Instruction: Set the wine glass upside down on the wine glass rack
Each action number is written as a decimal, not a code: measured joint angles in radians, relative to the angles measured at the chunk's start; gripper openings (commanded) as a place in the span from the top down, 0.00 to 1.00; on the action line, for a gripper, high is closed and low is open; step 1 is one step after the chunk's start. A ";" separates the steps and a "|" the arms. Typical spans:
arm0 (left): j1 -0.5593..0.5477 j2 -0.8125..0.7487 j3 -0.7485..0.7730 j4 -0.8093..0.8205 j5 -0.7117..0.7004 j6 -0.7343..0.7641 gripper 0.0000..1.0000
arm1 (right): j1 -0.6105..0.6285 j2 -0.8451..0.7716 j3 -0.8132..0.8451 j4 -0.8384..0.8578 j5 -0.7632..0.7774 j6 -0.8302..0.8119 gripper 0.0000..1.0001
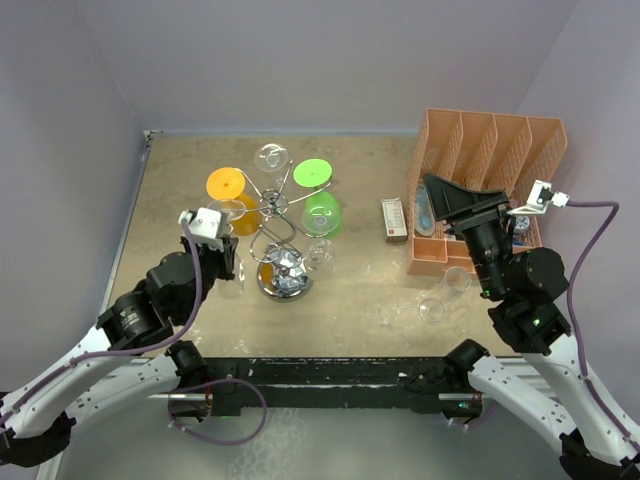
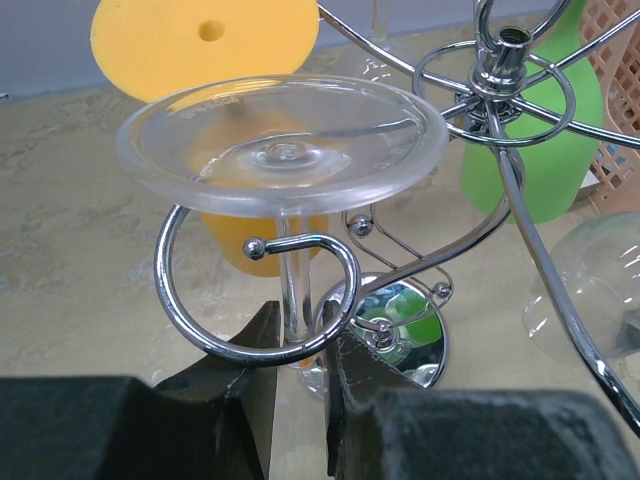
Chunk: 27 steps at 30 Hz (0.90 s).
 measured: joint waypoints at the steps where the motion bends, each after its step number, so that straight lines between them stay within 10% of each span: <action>1: 0.000 -0.002 0.000 0.000 -0.003 0.000 1.00 | 0.000 0.000 0.000 0.000 0.000 0.000 0.36; 27: 0.000 -0.185 -0.043 0.002 0.027 0.082 1.00 | 0.000 0.000 0.000 0.000 0.000 0.000 0.36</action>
